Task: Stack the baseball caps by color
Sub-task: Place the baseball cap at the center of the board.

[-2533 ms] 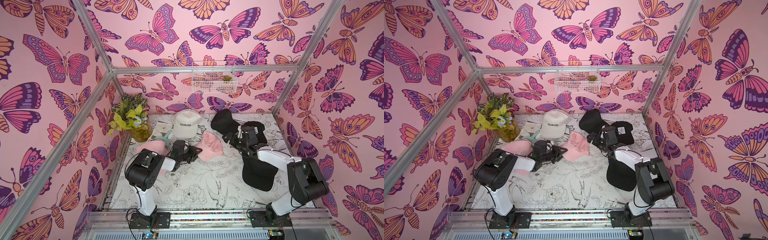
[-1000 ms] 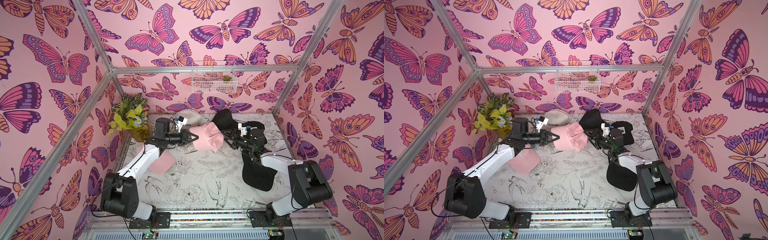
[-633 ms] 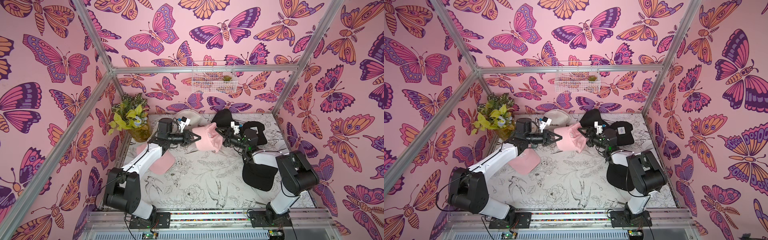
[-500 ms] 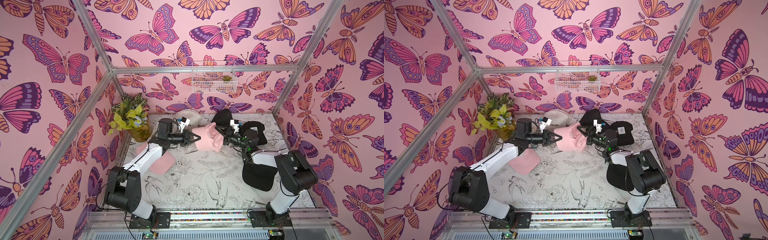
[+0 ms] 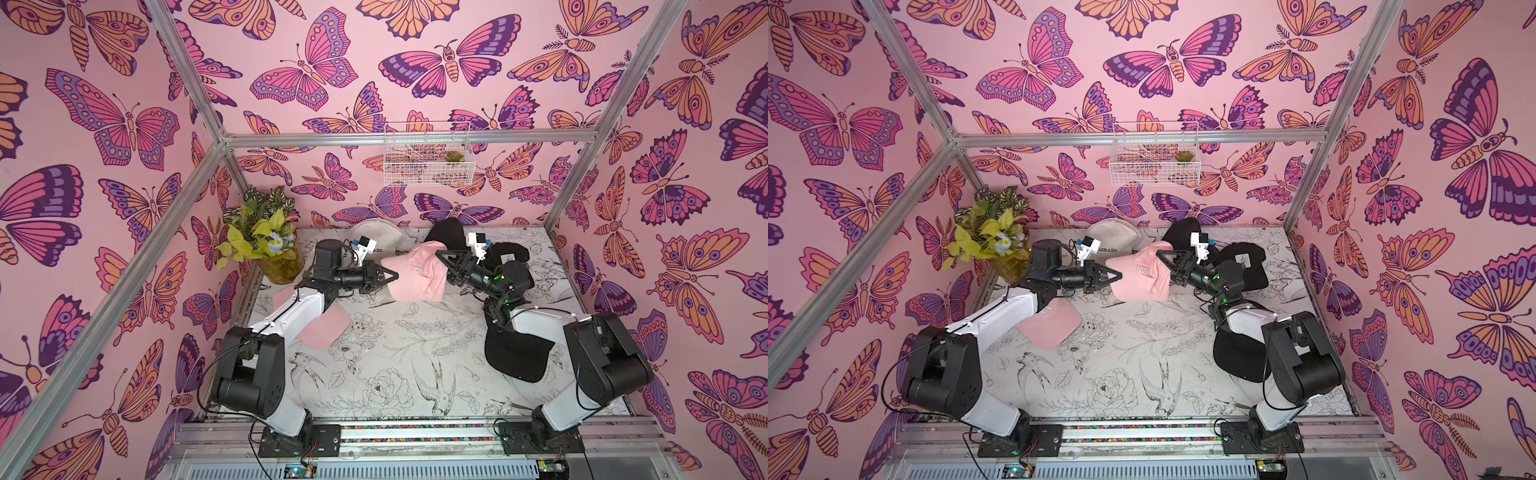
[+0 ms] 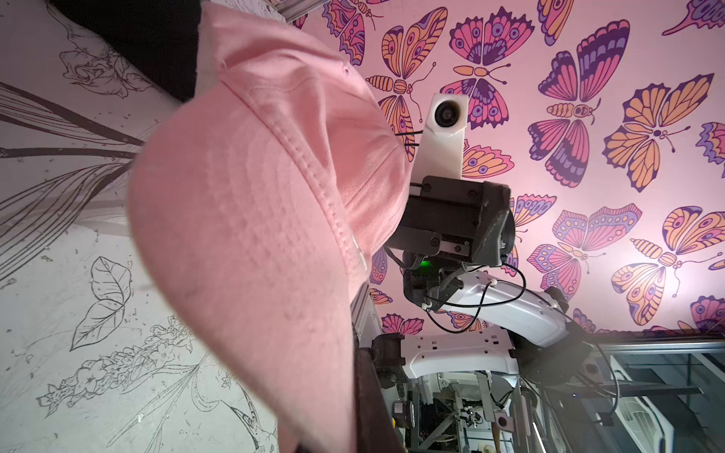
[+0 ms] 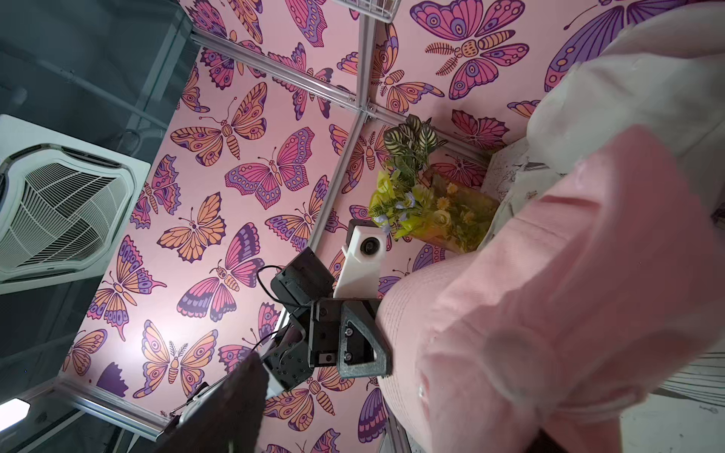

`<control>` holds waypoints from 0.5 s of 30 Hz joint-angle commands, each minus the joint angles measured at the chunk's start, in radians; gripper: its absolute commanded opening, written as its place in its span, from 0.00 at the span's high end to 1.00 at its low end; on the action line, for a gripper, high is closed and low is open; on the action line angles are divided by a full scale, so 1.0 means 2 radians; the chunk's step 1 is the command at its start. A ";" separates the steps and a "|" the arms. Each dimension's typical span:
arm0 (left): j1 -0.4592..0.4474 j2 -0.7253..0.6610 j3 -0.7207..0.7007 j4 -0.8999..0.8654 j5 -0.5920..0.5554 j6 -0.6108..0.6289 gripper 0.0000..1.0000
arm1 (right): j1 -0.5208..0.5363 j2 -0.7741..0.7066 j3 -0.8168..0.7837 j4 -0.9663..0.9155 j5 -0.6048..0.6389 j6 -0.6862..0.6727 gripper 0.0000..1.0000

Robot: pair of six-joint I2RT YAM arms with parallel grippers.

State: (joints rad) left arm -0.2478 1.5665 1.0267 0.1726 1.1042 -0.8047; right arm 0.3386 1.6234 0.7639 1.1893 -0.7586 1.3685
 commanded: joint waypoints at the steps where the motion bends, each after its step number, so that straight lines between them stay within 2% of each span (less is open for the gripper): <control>1: 0.004 0.004 -0.013 0.040 0.019 -0.018 1.00 | 0.003 -0.012 -0.005 0.014 -0.001 -0.018 0.29; 7: 0.004 -0.001 -0.015 0.044 0.020 -0.016 1.00 | 0.003 0.001 -0.012 0.014 0.011 -0.019 0.48; 10: 0.007 0.001 -0.019 0.044 0.015 -0.017 1.00 | 0.003 0.001 -0.008 0.013 0.010 -0.024 0.67; 12: 0.012 0.004 -0.022 0.046 0.015 -0.021 1.00 | 0.001 -0.003 -0.003 0.012 0.002 -0.028 0.92; 13: 0.015 0.005 -0.024 0.047 0.015 -0.022 1.00 | 0.000 -0.005 0.000 0.012 -0.004 -0.030 1.00; 15: 0.025 0.006 -0.030 0.053 0.018 -0.026 1.00 | -0.005 -0.014 0.003 0.018 -0.019 -0.036 1.00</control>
State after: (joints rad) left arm -0.2264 1.5665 0.9955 0.2508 1.1305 -0.8501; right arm 0.3370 1.6234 0.7376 1.1778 -0.7536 1.3289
